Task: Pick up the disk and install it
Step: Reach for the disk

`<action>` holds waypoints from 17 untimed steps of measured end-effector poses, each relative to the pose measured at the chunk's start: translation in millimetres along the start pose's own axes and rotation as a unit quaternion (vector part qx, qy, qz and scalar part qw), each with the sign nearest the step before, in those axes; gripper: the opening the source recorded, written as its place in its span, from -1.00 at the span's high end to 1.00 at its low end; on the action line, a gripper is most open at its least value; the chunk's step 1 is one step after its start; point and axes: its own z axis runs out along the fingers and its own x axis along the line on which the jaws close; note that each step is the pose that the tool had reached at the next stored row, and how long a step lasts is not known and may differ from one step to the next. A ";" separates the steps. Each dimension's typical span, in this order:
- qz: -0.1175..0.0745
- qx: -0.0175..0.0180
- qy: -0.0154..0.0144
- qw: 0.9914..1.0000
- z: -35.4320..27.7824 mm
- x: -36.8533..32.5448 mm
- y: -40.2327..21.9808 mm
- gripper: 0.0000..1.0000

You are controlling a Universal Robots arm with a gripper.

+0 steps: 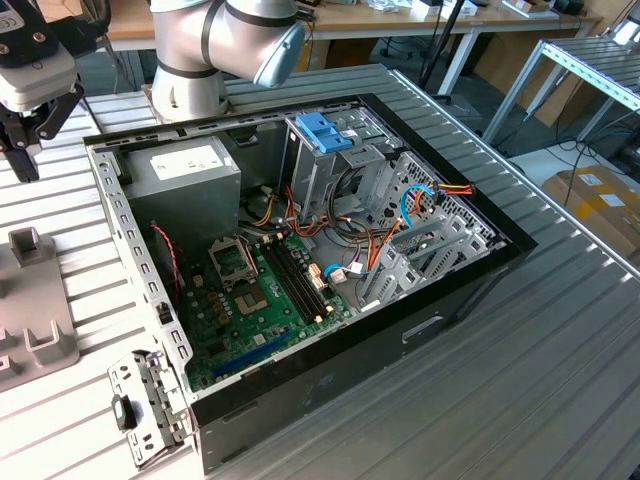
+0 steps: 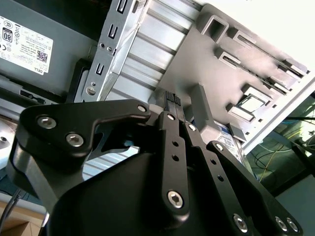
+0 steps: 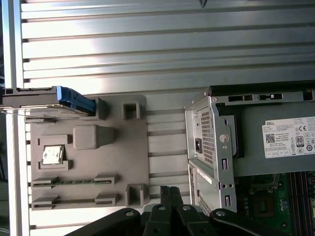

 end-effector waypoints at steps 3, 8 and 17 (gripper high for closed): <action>0.000 0.000 0.000 1.000 0.0 0.7 -0.1 0.79; 0.000 0.000 0.000 1.000 -0.1 2.0 -0.1 0.79; 0.000 0.000 0.000 1.000 -0.1 3.3 -0.2 0.79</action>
